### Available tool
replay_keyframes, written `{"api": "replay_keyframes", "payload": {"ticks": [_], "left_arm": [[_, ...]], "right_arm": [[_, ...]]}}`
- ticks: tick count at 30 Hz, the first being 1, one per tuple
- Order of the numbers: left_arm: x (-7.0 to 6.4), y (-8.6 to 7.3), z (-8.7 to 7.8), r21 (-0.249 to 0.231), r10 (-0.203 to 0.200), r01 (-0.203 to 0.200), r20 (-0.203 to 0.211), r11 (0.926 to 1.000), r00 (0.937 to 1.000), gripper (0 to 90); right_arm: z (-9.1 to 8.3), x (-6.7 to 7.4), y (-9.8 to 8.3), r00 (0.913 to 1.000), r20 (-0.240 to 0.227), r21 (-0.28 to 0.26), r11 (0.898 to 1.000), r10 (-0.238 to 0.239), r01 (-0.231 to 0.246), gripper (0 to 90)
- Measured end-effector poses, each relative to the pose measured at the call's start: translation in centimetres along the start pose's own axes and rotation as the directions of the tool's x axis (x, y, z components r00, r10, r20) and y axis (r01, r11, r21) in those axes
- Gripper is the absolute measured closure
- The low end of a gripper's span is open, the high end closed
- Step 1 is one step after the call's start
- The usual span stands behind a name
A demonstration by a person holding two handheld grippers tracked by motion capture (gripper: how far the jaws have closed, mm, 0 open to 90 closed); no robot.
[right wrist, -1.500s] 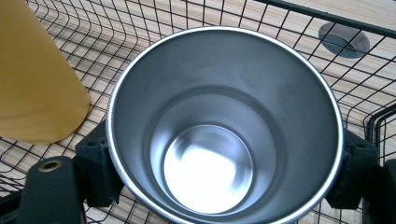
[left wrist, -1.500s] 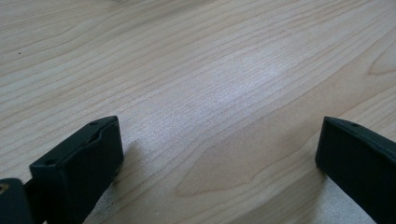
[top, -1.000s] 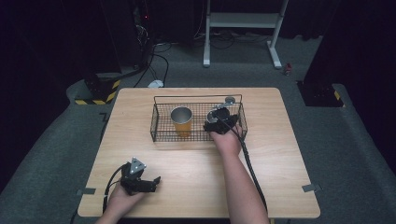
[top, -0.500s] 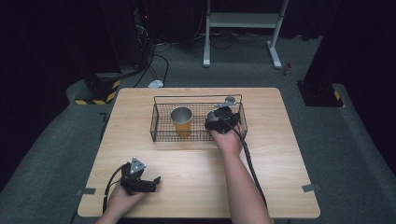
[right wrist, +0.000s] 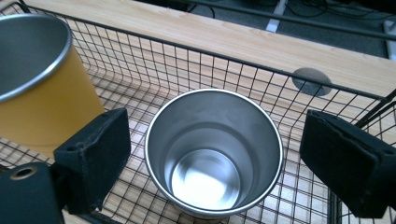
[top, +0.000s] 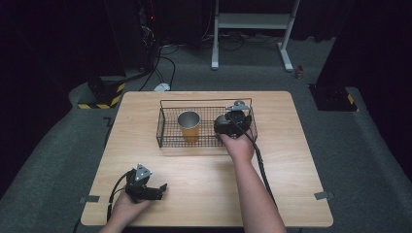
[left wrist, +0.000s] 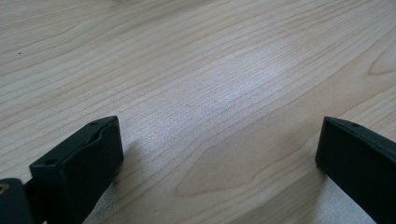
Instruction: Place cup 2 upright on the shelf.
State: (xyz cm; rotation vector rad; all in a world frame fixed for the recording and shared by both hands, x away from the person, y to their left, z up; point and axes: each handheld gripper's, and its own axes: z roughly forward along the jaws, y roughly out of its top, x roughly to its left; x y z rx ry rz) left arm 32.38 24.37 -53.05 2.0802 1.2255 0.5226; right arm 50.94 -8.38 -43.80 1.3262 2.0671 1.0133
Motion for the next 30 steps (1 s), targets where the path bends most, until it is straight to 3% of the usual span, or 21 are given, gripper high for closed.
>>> {"api": "replay_keyframes", "payload": {"ticks": [18,30], "left_arm": [[0.0,0.0,0.0,-0.002,0.0,0.0,0.0,1.0,1.0,1.2],[0.0,0.0,0.0,-0.002,0.0,0.0,0.001,1.0,1.0,1.1]], "right_arm": [[-3.2,0.2,-1.7,0.9997,-0.02,-0.056,0.998,-0.015,0.014,9.2],[-6.5,0.1,-6.0,0.9986,0.013,-0.08,0.995,-0.052,0.053,9.2]]}}
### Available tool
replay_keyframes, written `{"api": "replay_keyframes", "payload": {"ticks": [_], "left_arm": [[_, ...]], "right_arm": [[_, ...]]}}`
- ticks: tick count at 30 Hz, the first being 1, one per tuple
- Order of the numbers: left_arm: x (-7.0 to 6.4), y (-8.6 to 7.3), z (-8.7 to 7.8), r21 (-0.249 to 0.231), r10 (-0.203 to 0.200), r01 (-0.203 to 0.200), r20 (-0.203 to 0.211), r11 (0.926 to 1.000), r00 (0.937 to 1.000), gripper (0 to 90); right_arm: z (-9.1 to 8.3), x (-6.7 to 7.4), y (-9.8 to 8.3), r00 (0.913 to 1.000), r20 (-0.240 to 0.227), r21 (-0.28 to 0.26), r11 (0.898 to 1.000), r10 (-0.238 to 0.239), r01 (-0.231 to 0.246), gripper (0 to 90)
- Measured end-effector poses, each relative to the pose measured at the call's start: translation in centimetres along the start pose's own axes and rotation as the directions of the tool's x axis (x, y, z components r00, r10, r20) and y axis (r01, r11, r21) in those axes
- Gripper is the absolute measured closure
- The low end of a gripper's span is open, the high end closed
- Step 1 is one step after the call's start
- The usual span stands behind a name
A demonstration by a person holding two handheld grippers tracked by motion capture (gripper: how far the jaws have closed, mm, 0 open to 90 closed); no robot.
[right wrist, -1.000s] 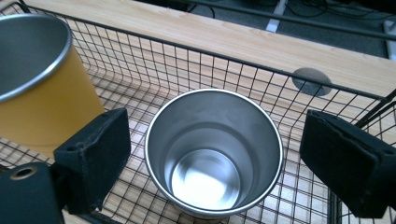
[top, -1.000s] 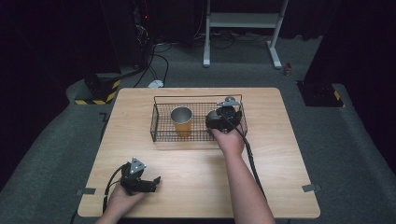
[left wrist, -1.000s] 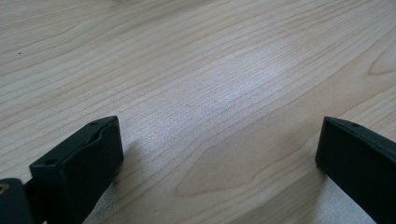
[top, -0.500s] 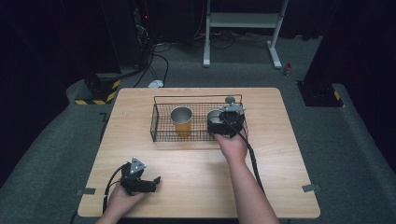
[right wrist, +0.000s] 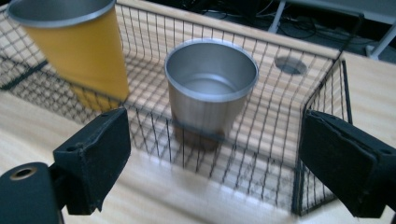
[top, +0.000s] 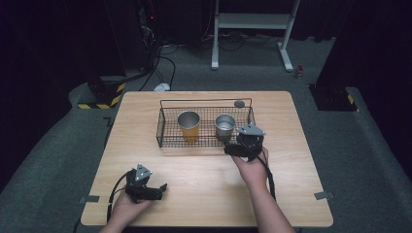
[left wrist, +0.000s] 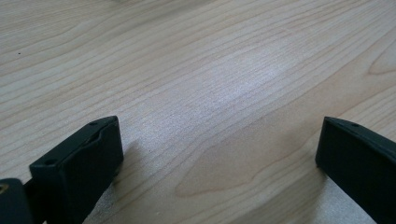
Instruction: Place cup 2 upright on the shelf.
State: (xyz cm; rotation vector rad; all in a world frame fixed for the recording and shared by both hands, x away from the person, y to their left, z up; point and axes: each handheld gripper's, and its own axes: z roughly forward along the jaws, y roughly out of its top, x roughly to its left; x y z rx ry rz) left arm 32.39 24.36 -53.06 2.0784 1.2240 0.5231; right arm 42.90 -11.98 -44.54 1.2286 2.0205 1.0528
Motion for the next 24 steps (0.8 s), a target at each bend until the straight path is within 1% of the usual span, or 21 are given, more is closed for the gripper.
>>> {"api": "replay_keyframes", "payload": {"ticks": [3,4,6,7,10,13,14,18,19,23,24], "left_arm": [[0.0,0.0,0.0,0.0,0.0,0.0,0.0,1.0,1.0,1.1],[0.0,0.0,0.0,0.0,0.0,0.0,0.0,1.0,1.0,1.1],[0.0,0.0,0.0,0.0,0.0,0.0,0.0,1.0,1.0,1.1],[0.0,0.0,0.0,0.0,0.0,0.0,0.0,1.0,1.0,1.1],[0.0,0.0,0.0,-0.002,0.001,-0.001,-0.001,1.0,1.0,1.0],[0.0,0.0,0.0,-0.001,0.0,0.0,-0.001,1.0,1.0,1.0],[0.0,0.0,0.0,0.0,0.001,-0.001,0.0,1.0,1.0,1.0],[0.0,0.0,0.0,0.0,0.001,-0.001,0.001,1.0,1.0,1.0],[0.0,0.0,0.0,-0.002,0.001,-0.001,-0.001,1.0,1.0,1.0],[0.0,0.0,0.0,-0.001,0.0,0.0,-0.001,1.0,1.0,0.9],[0.0,0.0,0.0,-0.001,-0.001,0.001,-0.001,1.0,1.0,0.9]], "right_arm": [[-1.0,-0.2,-1.5,1.0,-0.005,0.0,1.0,-0.002,0.002,9.2],[-1.2,-0.2,-1.9,1.0,-0.002,0.002,1.0,0.005,-0.005,9.2],[-1.9,-0.5,-3.3,0.9999,0.014,0.004,1.0,-0.006,0.006,9.1],[-2.2,-0.6,-4.1,0.9997,0.022,0.01,1.0,-0.003,0.003,9.2],[-2.8,-1.2,-6.0,0.9998,0.021,0.036,0.999,0.006,-0.006,9.1],[-3.3,-1.8,-7.8,0.9994,0.033,0.068,0.998,-0.004,0.001,9.1],[-3.4,-1.9,-8.2,0.9994,0.034,0.075,0.997,0.0,-0.003,9.1],[-4.1,-2.7,-10.6,0.9993,0.033,0.122,0.992,0.015,-0.019,9.2],[-4.2,-2.8,-10.9,0.9993,0.033,0.131,0.991,0.015,-0.019,9.2],[-4.4,-3.4,-12.3,0.9991,0.023,0.188,0.981,0.035,-0.039,9.1],[-4.5,-3.4,-12.6,0.9988,0.022,0.208,0.977,0.044,-0.048,9.0]]}}
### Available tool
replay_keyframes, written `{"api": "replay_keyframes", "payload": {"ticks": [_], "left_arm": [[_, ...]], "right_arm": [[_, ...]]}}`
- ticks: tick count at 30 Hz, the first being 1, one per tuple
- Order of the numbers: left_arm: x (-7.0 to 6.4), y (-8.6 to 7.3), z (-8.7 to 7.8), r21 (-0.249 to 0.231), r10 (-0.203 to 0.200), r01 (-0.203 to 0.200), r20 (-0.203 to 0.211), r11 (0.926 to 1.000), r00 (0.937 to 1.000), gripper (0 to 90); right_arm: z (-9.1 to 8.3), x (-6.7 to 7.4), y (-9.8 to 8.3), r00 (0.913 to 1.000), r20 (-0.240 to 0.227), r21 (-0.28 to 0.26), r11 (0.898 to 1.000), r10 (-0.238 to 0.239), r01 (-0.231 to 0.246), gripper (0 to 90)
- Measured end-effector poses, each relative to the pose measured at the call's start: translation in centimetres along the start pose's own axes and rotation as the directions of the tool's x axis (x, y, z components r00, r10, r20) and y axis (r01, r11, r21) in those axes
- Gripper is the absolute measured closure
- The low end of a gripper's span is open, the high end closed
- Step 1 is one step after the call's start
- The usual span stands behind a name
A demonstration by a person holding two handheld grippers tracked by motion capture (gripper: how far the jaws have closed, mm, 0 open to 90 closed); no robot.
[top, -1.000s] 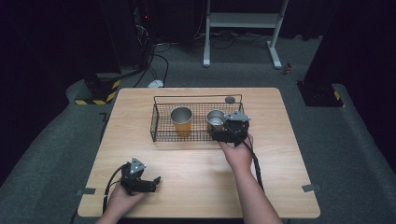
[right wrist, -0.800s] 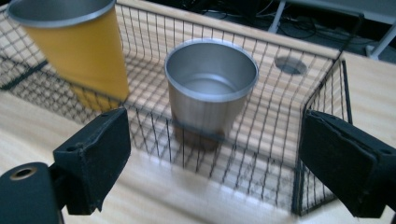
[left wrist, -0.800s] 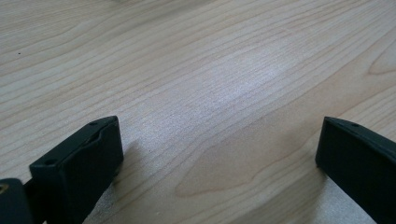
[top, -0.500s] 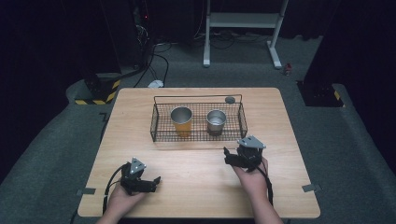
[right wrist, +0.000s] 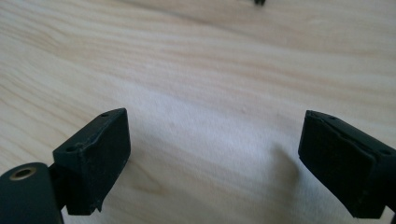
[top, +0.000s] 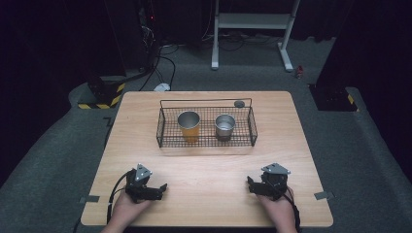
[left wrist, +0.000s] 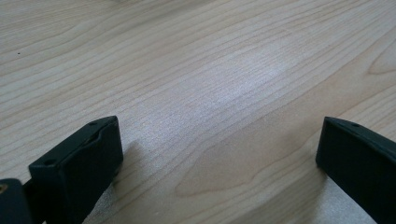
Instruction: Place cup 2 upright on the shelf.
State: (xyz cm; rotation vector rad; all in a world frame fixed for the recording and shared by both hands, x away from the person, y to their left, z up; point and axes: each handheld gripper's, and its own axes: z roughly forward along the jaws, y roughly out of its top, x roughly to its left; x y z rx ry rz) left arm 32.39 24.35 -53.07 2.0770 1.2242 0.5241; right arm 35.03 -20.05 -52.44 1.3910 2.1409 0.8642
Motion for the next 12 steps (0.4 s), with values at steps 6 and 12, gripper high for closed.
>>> {"api": "replay_keyframes", "payload": {"ticks": [6,12], "left_arm": [[0.02,0.01,-0.01,0.002,0.002,-0.002,0.001,1.0,1.0,0.9],[-0.02,-0.02,-0.02,0.003,-0.005,0.005,-0.005,1.0,1.0,0.9]], "right_arm": [[-0.02,-0.21,-0.13,0.9999,-0.003,0.013,1.0,0.014,-0.014,8.9],[-0.07,-0.09,-0.19,0.9997,0.008,0.011,1.0,0.023,-0.023,9.0]]}}
